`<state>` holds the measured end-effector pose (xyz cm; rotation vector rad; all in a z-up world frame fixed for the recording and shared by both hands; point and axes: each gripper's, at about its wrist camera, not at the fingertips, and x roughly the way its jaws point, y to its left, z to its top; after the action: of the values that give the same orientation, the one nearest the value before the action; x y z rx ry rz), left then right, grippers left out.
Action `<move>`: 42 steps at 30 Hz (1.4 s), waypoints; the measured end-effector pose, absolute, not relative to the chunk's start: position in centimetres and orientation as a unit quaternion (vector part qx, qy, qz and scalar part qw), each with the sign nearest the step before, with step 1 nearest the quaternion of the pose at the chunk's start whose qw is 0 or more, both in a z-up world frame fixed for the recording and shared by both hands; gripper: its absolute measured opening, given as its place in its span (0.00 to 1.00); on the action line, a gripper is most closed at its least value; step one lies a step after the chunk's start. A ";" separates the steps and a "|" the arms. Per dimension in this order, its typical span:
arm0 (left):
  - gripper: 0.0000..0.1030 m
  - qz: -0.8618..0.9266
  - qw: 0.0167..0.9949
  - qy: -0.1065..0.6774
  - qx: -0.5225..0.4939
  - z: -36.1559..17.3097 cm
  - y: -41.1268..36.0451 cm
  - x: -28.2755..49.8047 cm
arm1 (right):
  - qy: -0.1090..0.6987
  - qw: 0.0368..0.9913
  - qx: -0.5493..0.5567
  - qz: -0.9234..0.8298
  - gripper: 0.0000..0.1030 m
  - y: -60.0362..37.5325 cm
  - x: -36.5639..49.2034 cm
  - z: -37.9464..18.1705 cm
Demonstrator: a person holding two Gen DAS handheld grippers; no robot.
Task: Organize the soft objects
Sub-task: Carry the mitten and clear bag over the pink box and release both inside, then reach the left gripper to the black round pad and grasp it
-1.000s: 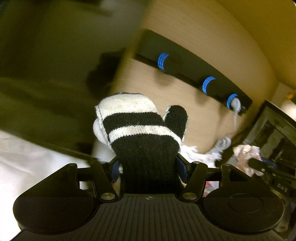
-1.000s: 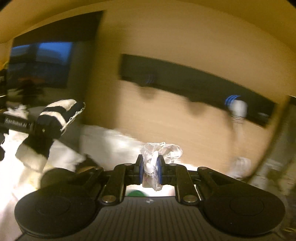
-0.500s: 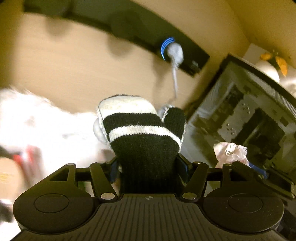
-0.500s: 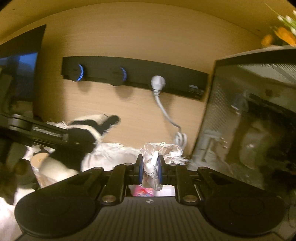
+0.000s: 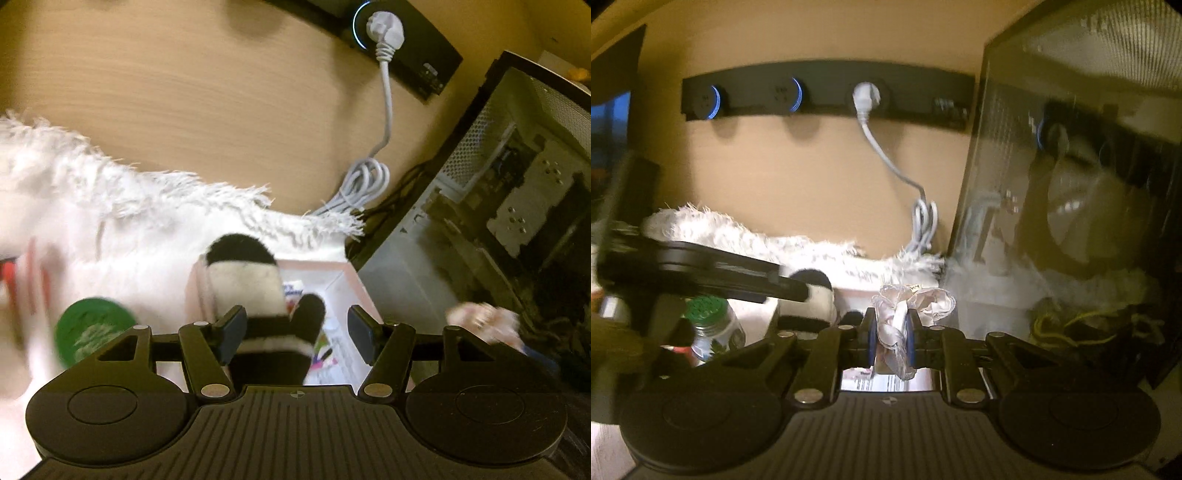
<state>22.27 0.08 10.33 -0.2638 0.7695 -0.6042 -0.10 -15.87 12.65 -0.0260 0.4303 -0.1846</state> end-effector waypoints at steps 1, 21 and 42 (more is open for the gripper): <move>0.64 -0.288 0.875 0.369 -0.123 10.6 0.1 21.9 | 0.221 0.971 -0.007 -0.091 0.15 -16.1 0.5 12.4; 0.64 -0.197 0.890 0.392 -0.120 10.5 11.0 12.6 | 0.419 0.899 0.070 -0.104 0.60 -17.3 12.3 2.0; 0.63 -0.123 0.889 0.421 -0.131 7.2 21.1 10.6 | 0.279 0.951 -0.005 -0.134 0.81 -13.4 6.5 8.5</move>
<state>10.59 21.10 7.18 -0.2717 0.8756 -0.2559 6.46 -13.39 8.46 -0.0103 0.5674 -0.2726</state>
